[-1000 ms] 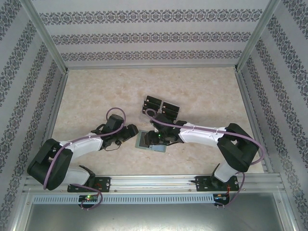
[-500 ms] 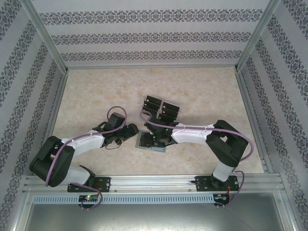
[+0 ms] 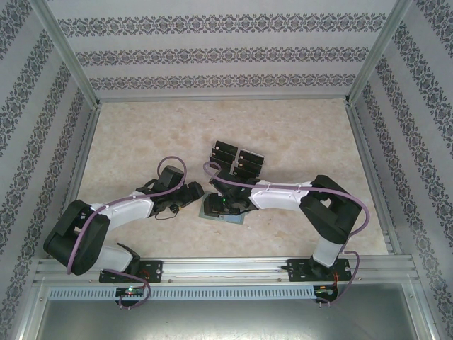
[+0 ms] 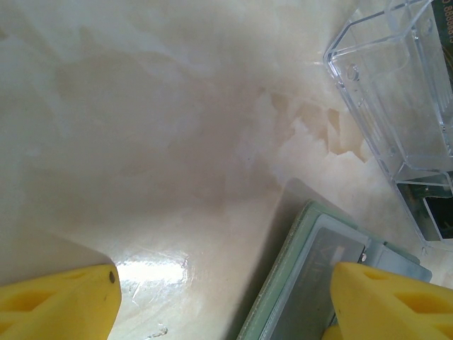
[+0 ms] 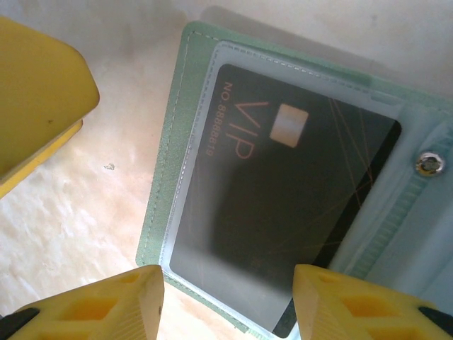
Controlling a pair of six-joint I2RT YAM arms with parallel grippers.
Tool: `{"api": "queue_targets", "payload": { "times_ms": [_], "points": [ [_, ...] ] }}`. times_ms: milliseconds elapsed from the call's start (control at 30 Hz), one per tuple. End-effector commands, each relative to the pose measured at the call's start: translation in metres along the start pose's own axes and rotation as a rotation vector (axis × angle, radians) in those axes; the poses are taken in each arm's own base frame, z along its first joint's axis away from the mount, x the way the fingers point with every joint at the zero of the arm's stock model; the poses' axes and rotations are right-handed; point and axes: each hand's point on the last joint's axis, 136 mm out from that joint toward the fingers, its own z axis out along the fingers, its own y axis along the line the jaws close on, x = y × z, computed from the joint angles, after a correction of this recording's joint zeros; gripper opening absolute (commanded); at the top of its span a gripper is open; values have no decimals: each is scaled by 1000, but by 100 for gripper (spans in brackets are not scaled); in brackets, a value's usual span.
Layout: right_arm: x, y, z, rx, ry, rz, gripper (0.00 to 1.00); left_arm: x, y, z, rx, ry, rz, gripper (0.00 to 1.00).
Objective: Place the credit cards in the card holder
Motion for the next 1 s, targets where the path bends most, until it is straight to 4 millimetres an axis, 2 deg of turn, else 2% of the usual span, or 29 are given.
{"api": "queue_targets", "payload": {
  "times_ms": [0,133,667,967],
  "points": [
    [-1,2,-8,5,-29,-8,52,-3,-33,14,144,-3,33,80],
    [1,-3,-14,20,-35,-8,52,-3,-33,16,145,0,33,80],
    [8,-16,2,58,3,9,52,-3,-32,15,144,-1,32,80],
    [4,-8,3,44,9,-7,52,-2,-32,16,148,-1,30,80]
  ]
}}
